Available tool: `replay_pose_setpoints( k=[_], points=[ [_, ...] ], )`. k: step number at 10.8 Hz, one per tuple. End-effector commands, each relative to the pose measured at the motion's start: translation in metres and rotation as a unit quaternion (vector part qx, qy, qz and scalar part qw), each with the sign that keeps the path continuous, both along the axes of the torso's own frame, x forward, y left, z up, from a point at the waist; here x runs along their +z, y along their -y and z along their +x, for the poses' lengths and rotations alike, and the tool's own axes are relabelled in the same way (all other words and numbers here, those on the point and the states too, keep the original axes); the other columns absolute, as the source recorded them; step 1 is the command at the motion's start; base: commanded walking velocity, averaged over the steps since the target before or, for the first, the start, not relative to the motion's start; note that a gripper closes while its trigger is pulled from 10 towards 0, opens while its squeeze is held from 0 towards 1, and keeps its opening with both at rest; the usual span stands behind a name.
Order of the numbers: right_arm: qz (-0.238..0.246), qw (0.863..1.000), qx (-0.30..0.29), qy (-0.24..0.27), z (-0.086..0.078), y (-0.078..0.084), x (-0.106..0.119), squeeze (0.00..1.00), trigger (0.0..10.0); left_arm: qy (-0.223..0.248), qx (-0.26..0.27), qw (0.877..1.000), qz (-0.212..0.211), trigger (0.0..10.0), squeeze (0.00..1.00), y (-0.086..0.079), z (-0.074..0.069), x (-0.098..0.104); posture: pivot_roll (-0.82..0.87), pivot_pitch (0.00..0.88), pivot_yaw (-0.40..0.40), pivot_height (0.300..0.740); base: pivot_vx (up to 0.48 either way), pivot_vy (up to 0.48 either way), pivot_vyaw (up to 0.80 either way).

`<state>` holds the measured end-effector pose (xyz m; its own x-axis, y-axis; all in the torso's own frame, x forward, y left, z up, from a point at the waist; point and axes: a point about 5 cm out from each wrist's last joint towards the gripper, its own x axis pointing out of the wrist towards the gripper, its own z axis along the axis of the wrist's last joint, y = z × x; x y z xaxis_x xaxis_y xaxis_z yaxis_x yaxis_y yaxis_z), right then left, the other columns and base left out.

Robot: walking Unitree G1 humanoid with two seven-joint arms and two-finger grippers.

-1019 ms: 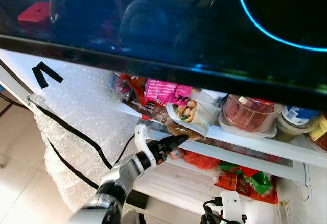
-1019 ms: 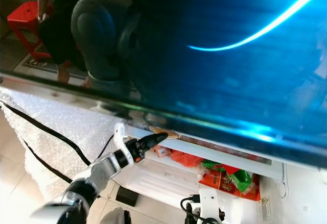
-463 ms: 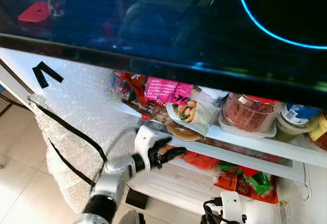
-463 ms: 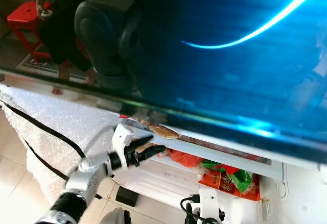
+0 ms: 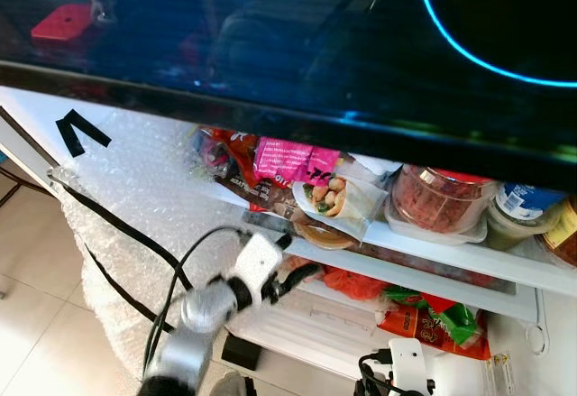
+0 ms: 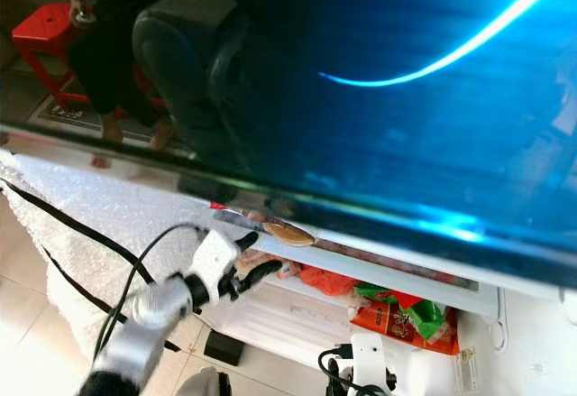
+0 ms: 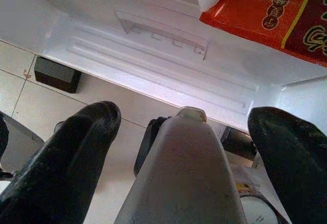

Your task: Restocking fridge

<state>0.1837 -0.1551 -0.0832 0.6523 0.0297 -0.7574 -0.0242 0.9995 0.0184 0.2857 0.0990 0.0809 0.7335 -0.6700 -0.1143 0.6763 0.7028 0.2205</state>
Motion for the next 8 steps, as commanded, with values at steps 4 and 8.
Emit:
replay_pose_setpoints(
  k=[4,8],
  points=[
    [0.01,0.997,0.007,-0.081,-0.039,-0.007,-0.019,0.0,10.0,0.066,0.072,0.994,0.039,10.0,0.0,-0.004,-0.009,0.006,-0.07,0.177,0.069,0.664,0.0,0.0,0.0],
    [0.01,0.996,0.011,-0.083,-0.04,-0.007,-0.019,0.0,10.0,0.123,0.078,0.988,0.046,10.0,0.0,-0.009,-0.026,0.026,-0.07,0.16,0.073,0.664,0.0,0.0,0.0]
  ],
)
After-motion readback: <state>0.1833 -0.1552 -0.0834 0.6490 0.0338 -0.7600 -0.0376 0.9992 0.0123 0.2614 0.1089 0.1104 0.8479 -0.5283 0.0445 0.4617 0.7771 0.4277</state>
